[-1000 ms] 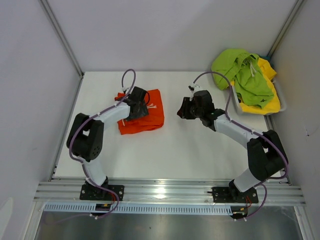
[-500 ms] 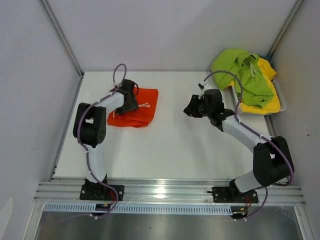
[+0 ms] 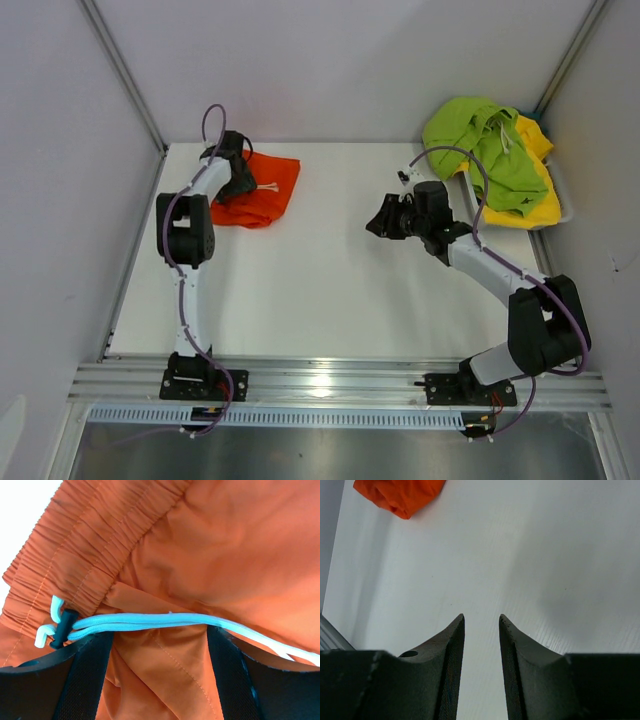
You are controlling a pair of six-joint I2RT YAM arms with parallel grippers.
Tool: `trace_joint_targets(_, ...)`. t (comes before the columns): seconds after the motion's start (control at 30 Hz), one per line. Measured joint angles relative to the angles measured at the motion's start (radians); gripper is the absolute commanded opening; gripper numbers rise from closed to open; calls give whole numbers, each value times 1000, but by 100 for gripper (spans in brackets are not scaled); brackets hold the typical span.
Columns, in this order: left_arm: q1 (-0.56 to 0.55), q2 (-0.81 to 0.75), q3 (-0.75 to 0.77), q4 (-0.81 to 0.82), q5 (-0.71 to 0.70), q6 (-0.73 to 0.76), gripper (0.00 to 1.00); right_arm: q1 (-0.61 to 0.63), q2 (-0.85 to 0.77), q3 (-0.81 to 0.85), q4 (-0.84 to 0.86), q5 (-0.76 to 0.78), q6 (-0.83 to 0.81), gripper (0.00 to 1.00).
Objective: Fold and stack the shorts
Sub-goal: Neatly place the folded shorts to the corner
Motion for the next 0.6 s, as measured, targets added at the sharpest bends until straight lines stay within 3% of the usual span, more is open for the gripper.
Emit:
trace_joint_targets(0.33, 119, 160, 300, -66, 72, -85, 78, -3, -19, -35, 29, -34, 7, 36)
trace_joint_targets(0.6, 248, 171, 339, -49, 103, -150, 77, -8, -23, -52, 65, -55, 26, 37)
